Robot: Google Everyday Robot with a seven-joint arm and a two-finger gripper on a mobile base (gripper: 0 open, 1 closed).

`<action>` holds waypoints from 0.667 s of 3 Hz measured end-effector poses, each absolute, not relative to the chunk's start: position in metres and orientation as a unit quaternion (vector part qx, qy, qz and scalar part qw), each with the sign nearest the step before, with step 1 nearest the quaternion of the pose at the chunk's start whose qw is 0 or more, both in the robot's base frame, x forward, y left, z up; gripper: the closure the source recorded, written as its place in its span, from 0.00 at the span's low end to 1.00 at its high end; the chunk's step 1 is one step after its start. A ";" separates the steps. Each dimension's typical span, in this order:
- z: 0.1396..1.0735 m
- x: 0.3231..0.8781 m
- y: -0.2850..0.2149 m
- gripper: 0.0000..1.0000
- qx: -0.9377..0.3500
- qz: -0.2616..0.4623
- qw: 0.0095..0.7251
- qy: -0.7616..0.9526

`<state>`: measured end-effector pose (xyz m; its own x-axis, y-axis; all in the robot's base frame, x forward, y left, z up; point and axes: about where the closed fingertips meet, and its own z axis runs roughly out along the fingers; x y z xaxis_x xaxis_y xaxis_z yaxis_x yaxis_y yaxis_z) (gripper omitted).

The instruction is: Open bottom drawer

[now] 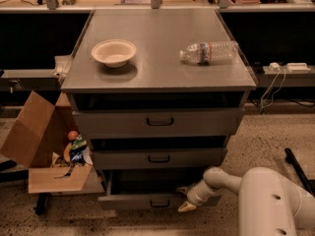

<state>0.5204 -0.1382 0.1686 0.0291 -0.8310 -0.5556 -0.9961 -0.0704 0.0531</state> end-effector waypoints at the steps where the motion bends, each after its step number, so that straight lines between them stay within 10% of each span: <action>1: 0.170 0.521 -0.138 0.73 -0.694 0.230 0.180 0.658; 2: 0.181 0.503 -0.142 0.95 -0.696 0.238 0.189 0.651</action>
Offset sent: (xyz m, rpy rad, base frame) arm -0.0449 -0.0144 0.0370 0.0704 -0.0190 0.0254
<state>0.5034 -0.1418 0.1807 0.0396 -0.8159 -0.5768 -0.9955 -0.0819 0.0475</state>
